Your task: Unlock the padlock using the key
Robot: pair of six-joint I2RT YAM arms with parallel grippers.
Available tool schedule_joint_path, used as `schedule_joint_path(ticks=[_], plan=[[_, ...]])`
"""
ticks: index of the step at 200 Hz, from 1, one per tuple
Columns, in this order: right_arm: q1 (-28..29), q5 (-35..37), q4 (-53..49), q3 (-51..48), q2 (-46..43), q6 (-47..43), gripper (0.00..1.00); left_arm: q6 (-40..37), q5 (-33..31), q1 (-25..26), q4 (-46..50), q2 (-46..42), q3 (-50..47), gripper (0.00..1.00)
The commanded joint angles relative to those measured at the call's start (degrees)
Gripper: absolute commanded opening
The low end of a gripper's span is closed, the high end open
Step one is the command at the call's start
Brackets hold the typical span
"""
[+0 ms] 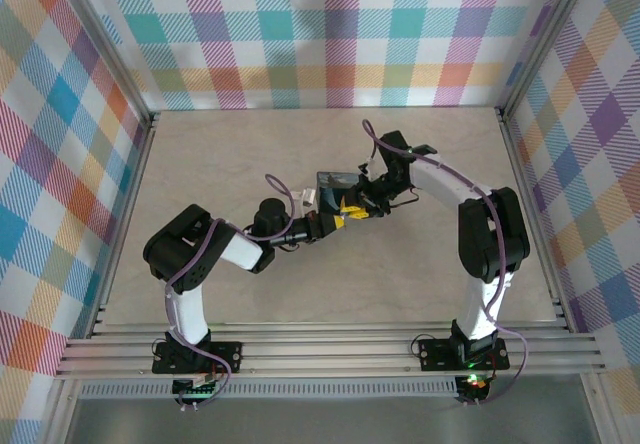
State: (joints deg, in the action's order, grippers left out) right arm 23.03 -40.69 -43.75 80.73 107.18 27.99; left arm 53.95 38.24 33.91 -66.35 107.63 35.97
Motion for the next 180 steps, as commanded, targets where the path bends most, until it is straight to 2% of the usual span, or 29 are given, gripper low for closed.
schedule_joint_path(ticks=[1, 34, 73, 99, 136, 152, 166, 180], plan=[[2.79, -10.72, -1.70, -1.88, -1.09, -2.29, 0.00, 2.44, 1.33, -0.16, -11.50, -1.99, 5.65, 0.00], [2.83, -7.55, -5.17, -1.29, -1.10, -4.79, 0.00, 4.49, 3.77, -0.16, -11.11, -0.96, 7.36, 0.00], [2.81, -8.81, -4.71, -2.11, -1.42, -3.07, 0.00, 1.73, -0.68, 0.01, -8.61, -1.53, 5.54, 0.00], [2.81, -10.70, -3.23, -2.57, -2.14, -0.82, 0.00, 0.74, -2.33, 0.32, -8.36, -2.12, 5.18, 0.07], [2.81, -11.19, -4.87, -1.04, -1.85, -0.21, 0.00, -2.10, -3.46, 0.81, -6.02, -4.21, 5.24, 0.10], [2.81, -11.08, -5.92, -0.64, -1.64, -1.18, 0.00, -3.17, -3.18, 0.84, -5.10, -4.92, 5.58, 0.09], [2.80, -10.36, -6.86, -0.70, -1.42, -2.50, 0.00, -4.00, -2.15, 0.94, -3.48, -5.42, 6.56, 0.00], [2.90, -10.46, -6.60, -1.20, -1.54, -3.68, 0.00, -4.32, -1.64, 1.02, -2.54, -5.87, 7.42, 0.00]])
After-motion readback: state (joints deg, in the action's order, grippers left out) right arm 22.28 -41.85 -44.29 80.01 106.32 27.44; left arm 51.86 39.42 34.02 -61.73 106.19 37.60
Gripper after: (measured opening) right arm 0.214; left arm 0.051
